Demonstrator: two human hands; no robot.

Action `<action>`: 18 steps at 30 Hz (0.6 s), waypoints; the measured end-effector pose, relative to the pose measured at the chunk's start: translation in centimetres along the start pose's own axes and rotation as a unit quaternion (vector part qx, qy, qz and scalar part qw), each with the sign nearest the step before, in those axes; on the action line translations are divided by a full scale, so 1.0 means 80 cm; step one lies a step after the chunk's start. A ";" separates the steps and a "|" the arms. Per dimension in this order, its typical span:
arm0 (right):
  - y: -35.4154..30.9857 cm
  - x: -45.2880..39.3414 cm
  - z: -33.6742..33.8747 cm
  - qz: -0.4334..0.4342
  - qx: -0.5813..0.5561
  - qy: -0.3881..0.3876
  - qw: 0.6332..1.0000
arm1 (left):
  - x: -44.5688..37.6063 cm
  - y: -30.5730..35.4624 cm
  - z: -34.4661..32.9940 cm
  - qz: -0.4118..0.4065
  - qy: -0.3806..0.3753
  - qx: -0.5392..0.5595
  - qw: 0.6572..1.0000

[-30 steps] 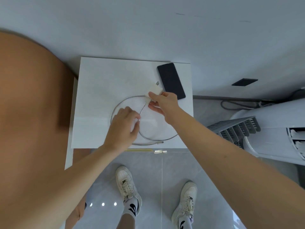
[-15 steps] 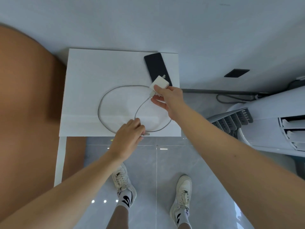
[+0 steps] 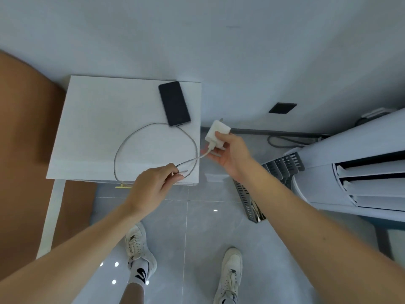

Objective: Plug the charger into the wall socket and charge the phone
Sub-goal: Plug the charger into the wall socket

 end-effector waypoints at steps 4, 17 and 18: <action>-0.048 0.030 0.064 0.012 -0.024 0.022 0.999 | -0.007 0.042 -0.010 -0.002 0.042 0.019 0.999; -0.129 -0.026 0.212 0.155 0.179 0.171 0.956 | -0.148 0.108 -0.084 0.117 0.045 0.220 0.967; -0.132 -0.038 0.219 0.160 0.193 0.185 0.950 | -0.162 0.109 -0.088 0.111 0.044 0.222 0.968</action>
Point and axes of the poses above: each hand's wrist, its own x-axis away from the middle knuckle, its own z-axis out of the back of the hand, y = z × x, the point moved 3 cm from there along -x, towards the middle knuckle, and after that the axes turned 8 degrees about -x, right-handed, at the moved point
